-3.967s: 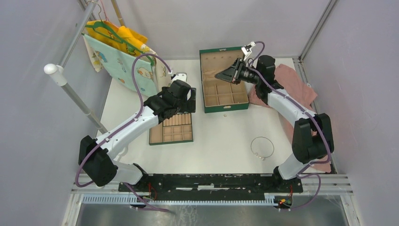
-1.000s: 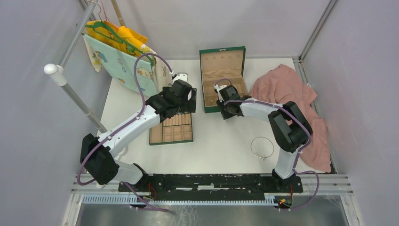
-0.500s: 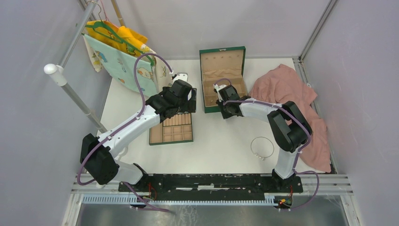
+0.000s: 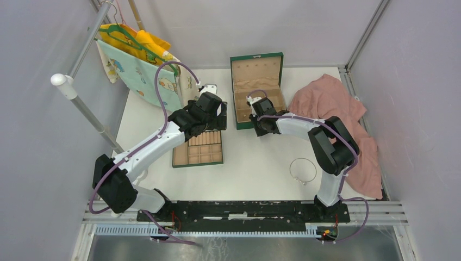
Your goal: Organize the mixed jewelry
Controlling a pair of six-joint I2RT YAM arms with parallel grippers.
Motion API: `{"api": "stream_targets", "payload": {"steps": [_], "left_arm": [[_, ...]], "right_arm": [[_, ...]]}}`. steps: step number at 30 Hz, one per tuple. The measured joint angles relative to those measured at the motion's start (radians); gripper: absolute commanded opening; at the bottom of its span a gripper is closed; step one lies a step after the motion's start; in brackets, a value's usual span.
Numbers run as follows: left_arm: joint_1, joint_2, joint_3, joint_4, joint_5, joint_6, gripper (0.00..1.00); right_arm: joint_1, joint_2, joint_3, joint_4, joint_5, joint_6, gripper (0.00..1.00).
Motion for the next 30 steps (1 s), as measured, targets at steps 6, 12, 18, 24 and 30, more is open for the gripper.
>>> {"api": "stream_targets", "payload": {"steps": [6, 12, 18, 24, 30], "left_arm": [[0.0, 0.0, 0.0, 0.0, 0.0, 0.0, 1.0], [0.0, 0.0, 0.0, 0.0, 0.001, 0.0, 1.0], [0.0, 0.0, 0.0, 0.0, 0.002, 0.0, 1.0], [0.0, 0.0, 0.0, 0.0, 0.001, 0.0, 1.0], [0.0, 0.0, 0.0, 0.0, 0.001, 0.014, 1.0]], "right_arm": [[0.002, 0.001, 0.0, 0.008, 0.003, 0.002, 0.16], [0.002, 0.0, 0.0, 0.01, 0.003, 0.002, 0.15], [0.0, -0.008, 0.01, -0.035, 0.002, 0.009, 0.15], [-0.022, -0.055, 0.024, -0.103, -0.045, 0.036, 0.09], [-0.138, -0.15, 0.028, -0.12, -0.2, 0.108, 0.11]]}}
